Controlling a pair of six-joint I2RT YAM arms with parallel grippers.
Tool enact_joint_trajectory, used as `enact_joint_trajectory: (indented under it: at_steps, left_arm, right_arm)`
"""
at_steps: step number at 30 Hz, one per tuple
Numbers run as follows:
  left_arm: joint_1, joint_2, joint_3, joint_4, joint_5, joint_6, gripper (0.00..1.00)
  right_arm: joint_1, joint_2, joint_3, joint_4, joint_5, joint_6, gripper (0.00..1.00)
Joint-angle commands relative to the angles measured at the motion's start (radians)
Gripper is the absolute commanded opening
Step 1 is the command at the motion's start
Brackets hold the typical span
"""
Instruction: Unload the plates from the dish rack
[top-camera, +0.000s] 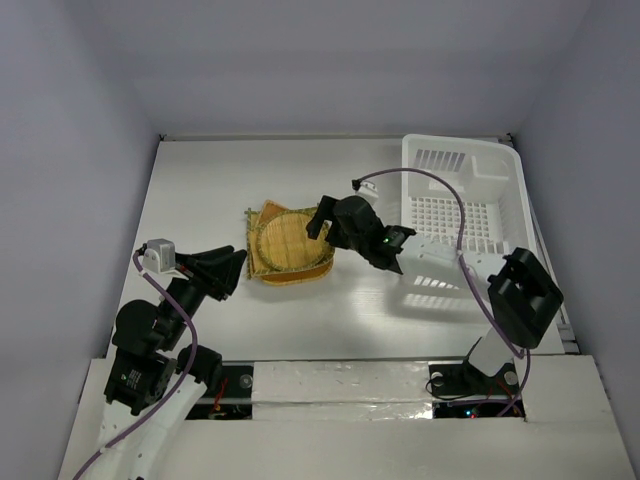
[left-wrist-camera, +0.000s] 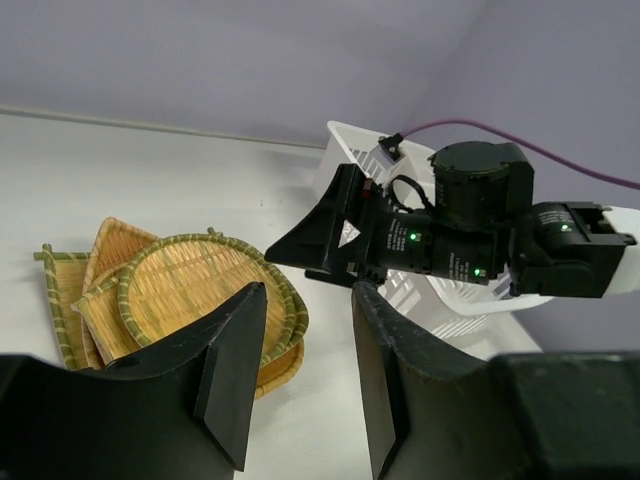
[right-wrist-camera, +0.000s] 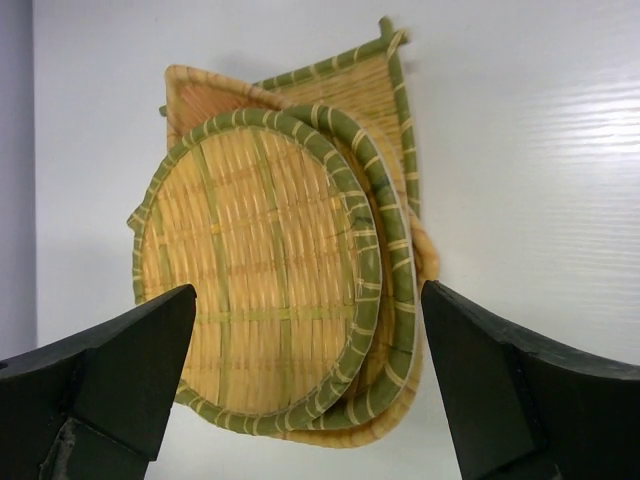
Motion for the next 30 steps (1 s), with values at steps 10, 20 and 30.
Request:
enact_joint_trajectory:
  at_steps: [10, 20, 30]
  left_arm:
    - [0.0, 0.004, 0.005, 0.022, -0.025, -0.006, 0.64]
    - [0.009, -0.003, 0.016, 0.015, -0.042, -0.002, 0.96]
    - [0.009, -0.016, 0.03, 0.007, -0.08, 0.008, 0.99]
  right_arm:
    - [0.049, -0.362, 0.032, -0.211, 0.299, -0.161, 0.07]
    - [0.049, -1.129, -0.217, -0.45, 0.408, -0.23, 0.1]
    - [0.049, -1.455, -0.239, -0.573, 0.458, -0.187, 0.74]
